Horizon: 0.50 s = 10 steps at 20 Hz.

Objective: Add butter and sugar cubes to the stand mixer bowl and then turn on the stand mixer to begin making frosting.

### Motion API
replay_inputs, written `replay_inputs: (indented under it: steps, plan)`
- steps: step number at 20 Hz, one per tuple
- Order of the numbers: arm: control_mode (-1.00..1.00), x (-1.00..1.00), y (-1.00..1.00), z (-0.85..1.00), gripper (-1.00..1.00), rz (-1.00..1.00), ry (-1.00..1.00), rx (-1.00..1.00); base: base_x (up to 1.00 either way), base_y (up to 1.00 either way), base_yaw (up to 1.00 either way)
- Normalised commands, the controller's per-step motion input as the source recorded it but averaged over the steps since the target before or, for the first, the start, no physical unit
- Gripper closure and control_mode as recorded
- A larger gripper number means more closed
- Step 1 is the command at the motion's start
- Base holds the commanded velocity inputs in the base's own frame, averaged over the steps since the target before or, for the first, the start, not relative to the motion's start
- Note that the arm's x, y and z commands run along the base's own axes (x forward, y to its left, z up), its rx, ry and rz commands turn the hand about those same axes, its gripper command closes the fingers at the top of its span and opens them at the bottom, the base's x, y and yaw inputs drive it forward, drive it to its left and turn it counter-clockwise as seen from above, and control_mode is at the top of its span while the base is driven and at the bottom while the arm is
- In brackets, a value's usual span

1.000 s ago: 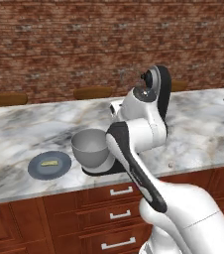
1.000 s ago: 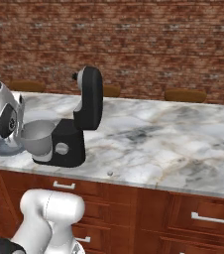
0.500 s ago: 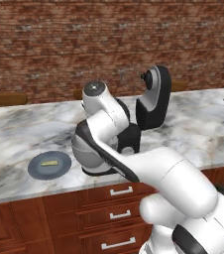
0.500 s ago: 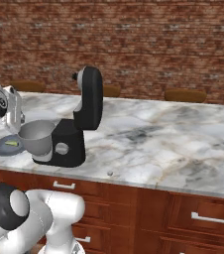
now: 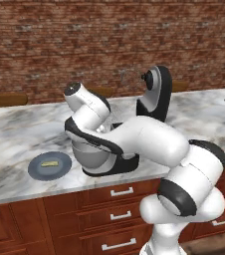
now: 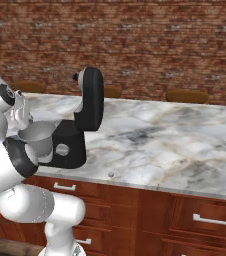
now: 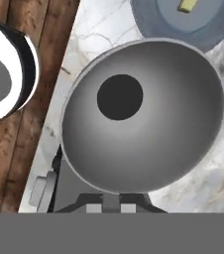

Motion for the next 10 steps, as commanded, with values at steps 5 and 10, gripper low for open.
replay_inputs:
  steps: [5, 10]
  plan:
    - [-1.0, 0.55, 0.12, -0.58, 1.0, 0.0, 0.21, -0.1, 0.0, 0.0, 0.0]
    - [-1.0, 0.49, 0.26, -0.43, 1.0, 0.0, 0.19, -0.06, 0.0, 0.0, 0.0]
